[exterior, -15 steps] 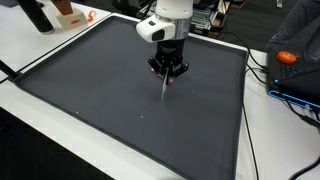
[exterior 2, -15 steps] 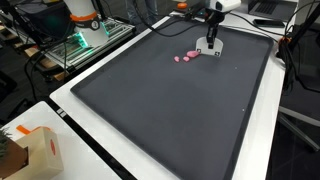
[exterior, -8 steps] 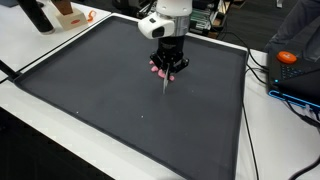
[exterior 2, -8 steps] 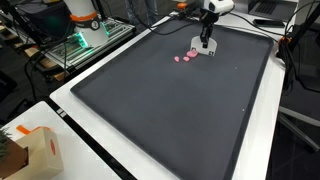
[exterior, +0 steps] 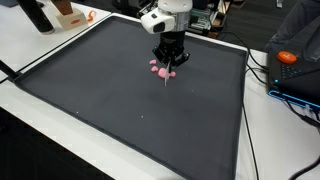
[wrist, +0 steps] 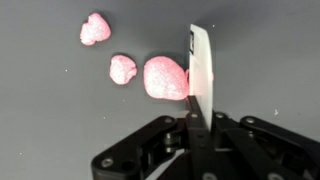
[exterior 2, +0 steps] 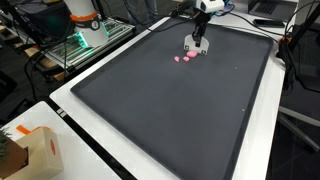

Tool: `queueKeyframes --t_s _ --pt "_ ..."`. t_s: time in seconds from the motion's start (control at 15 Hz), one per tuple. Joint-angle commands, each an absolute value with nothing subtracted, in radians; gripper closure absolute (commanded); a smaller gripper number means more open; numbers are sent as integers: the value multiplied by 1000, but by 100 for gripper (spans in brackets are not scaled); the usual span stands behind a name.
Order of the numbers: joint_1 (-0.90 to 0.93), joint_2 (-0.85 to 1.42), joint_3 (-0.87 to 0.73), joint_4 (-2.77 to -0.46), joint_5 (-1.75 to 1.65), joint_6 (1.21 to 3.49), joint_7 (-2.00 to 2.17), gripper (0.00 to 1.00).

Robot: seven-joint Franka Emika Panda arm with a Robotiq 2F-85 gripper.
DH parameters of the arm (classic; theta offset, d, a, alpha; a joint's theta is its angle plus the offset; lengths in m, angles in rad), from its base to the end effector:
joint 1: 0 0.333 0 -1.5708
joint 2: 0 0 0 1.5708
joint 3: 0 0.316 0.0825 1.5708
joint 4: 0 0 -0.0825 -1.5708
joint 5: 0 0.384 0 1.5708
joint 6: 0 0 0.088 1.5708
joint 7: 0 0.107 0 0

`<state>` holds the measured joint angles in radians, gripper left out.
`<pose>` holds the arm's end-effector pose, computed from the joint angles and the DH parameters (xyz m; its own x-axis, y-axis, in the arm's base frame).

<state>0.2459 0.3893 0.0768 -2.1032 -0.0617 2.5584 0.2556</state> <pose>0.5585 0.1871 0.2377 0.9917 0.1100 0.0673 0.1108 -0.9938 -0.0091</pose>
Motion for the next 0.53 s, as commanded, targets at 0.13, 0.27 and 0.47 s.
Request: queueKeyframes --t_s 0.13,0.27,0.47 --pt "277 261 49 -2223 -129 2497 359 99" --pt "290 210 40 -2246 -192 2487 413 99" --pt "293 141 47 -2265 -284 2473 477 99"
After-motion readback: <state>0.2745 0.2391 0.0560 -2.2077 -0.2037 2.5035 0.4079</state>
